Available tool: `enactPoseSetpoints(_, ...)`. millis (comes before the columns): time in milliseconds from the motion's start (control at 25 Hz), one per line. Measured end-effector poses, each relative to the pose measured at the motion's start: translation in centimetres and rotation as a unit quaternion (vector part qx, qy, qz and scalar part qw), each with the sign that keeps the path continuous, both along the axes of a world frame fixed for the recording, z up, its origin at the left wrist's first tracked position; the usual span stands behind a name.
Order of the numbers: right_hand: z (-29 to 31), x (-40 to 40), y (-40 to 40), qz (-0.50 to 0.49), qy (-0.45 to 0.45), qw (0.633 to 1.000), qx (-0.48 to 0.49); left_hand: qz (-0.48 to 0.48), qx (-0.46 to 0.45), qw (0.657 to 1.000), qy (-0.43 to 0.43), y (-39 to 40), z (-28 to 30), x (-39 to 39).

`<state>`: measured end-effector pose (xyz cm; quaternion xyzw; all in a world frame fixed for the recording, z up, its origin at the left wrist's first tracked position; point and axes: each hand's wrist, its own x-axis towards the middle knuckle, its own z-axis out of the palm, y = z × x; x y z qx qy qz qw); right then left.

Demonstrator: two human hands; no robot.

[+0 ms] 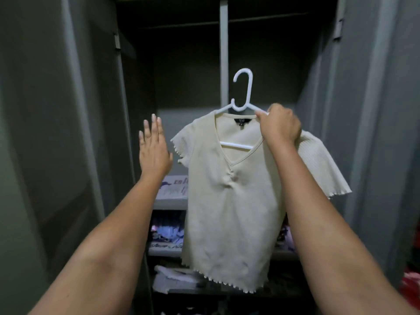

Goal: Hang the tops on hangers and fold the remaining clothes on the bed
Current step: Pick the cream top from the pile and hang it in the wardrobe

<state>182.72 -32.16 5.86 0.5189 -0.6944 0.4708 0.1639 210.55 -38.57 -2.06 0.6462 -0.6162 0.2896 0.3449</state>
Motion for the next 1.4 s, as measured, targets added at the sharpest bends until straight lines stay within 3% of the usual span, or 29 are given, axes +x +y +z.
enactPoseSetpoints(200,7.0,-5.9,-1.0,-0.118,0.019,0.992,-0.029,-0.132,-0.034,0.990,-0.045,-5.4,5.3,-9.9)
enactPoseSetpoints(480,14.0,-13.5,-9.3,-0.212,0.037,0.974,-0.067,-0.191,-0.092,0.973,-0.086,-16.8,9.7,-17.5)
enactPoseSetpoints(800,24.6,-20.2,-24.9,-0.304,0.111,0.943,-0.081,-0.156,-0.211,0.963,-0.067,-31.4,18.3,-23.4)
enactPoseSetpoints(1000,29.4,-22.7,-33.3,-0.352,0.150,0.919,-0.091,-0.068,-0.313,0.947,0.001,-34.1,21.0,-25.8)
enactPoseSetpoints(1400,32.2,-25.0,-41.1,-0.388,0.181,0.897,-0.105,0.004,-0.356,0.934,-0.040,-36.0,21.2,-25.9)
